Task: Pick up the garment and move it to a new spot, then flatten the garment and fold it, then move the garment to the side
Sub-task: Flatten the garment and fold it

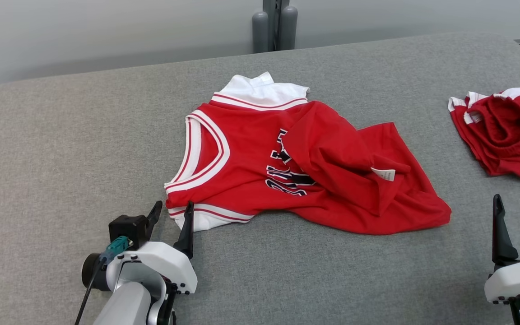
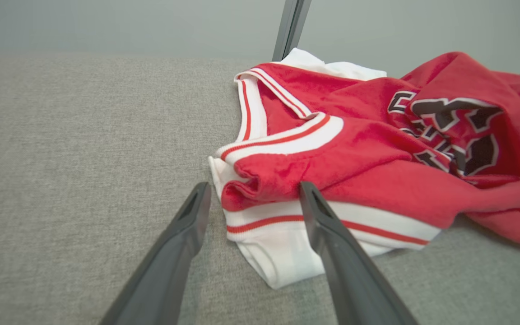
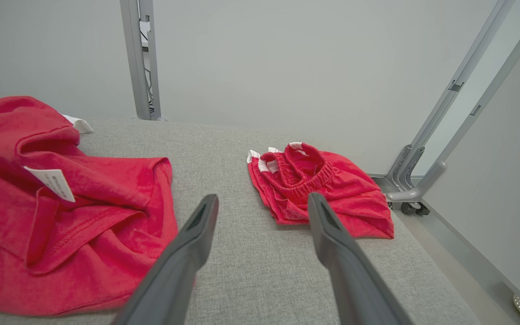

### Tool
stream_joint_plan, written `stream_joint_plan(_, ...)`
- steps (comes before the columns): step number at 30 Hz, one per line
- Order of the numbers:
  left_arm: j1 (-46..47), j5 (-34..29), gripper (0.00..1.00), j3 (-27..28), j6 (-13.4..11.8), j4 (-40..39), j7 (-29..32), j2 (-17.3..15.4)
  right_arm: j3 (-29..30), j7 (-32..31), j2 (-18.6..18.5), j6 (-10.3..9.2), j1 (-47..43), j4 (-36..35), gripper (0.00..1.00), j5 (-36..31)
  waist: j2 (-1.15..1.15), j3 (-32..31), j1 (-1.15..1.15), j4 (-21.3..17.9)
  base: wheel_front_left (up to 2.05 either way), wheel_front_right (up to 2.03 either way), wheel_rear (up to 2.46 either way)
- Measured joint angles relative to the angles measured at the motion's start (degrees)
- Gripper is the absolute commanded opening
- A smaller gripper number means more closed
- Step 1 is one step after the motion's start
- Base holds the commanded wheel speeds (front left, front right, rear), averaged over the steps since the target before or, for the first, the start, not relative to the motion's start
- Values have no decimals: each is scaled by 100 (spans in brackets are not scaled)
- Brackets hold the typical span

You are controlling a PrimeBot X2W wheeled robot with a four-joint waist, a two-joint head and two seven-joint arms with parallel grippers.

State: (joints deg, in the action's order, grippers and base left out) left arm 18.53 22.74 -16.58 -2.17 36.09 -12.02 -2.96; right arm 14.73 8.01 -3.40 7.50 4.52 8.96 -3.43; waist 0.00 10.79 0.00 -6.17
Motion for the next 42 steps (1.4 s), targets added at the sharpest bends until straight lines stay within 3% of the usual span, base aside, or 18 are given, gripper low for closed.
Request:
stream_joint_plan(4,154,5,100,-102,196,342,90,-43,-37,26,-37,0,36,86,100,24,0,-11,0,-57,0,0,0)
stream_joint_plan(5,191,7,71,-116,238,412,85,-46,-31,45,-38,0,49,100,100,23,0,-17,0,-68,0,0,0)
stream_joint_plan(6,226,7,35,-119,266,463,53,-43,-32,71,-40,0,65,114,100,23,0,-25,0,-77,0,0,0)
stream_joint_plan(7,274,7,9,-127,285,519,14,-43,-33,85,-40,0,77,129,100,23,0,-36,0,-83,0,0,0)
stream_joint_plan(8,316,3,0,-141,296,555,-30,-45,-30,94,-40,0,80,147,100,22,0,-48,0,-87,0,0,0)
stream_joint_plan(16,382,-341,0,-258,307,183,-288,-44,26,211,-12,0,59,274,100,3,0,-168,0,39,0,0,0)
stream_joint_plan(24,-569,-902,0,-166,143,-1725,-296,-89,153,261,5,0,13,314,100,3,0,-261,0,415,0,0,0)
stream_joint_plan(32,-1154,-1419,0,-619,118,-3248,-297,-121,155,285,23,0,14,348,100,2,0,-342,0,655,0,0,0)
stream_joint_plan(37,-1082,-1403,0,-657,135,-3238,-230,-132,36,300,30,0,75,381,100,4,0,-267,0,572,0,0,0)
stream_joint_plan(42,-594,-1012,0,-321,166,-2195,-89,-147,-94,312,38,0,244,475,100,42,0,-116,0,333,0,0,0)
